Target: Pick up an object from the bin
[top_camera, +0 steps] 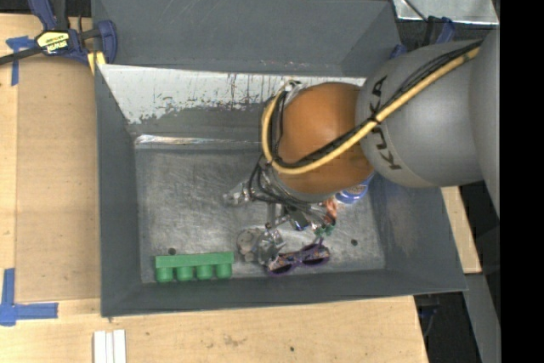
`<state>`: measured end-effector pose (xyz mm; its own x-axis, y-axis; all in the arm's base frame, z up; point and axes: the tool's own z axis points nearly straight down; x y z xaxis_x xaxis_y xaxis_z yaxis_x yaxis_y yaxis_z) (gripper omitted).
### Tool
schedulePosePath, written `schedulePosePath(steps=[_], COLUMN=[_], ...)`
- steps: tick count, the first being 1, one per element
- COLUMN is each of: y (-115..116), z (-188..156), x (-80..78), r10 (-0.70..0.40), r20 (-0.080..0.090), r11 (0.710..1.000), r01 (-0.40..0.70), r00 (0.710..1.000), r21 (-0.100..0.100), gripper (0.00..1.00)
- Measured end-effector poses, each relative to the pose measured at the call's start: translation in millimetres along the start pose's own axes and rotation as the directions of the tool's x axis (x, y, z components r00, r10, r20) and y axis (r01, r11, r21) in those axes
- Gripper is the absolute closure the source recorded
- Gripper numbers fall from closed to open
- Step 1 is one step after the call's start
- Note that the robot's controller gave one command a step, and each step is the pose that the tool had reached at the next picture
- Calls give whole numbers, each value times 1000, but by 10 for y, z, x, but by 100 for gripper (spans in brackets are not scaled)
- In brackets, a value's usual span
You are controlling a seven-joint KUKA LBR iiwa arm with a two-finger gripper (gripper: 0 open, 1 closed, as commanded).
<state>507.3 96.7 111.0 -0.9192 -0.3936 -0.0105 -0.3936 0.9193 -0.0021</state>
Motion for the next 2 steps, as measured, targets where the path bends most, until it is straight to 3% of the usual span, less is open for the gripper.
schedulePosePath(steps=[1,2], y=[-107,-108], z=[362,362], x=[-69,-69], r10=[-22,-21], r20=[-5,-5], r11=[1000,1000], r01=[22,21], r00=[1000,1000], r21=[-4,-4], gripper=[100,100])
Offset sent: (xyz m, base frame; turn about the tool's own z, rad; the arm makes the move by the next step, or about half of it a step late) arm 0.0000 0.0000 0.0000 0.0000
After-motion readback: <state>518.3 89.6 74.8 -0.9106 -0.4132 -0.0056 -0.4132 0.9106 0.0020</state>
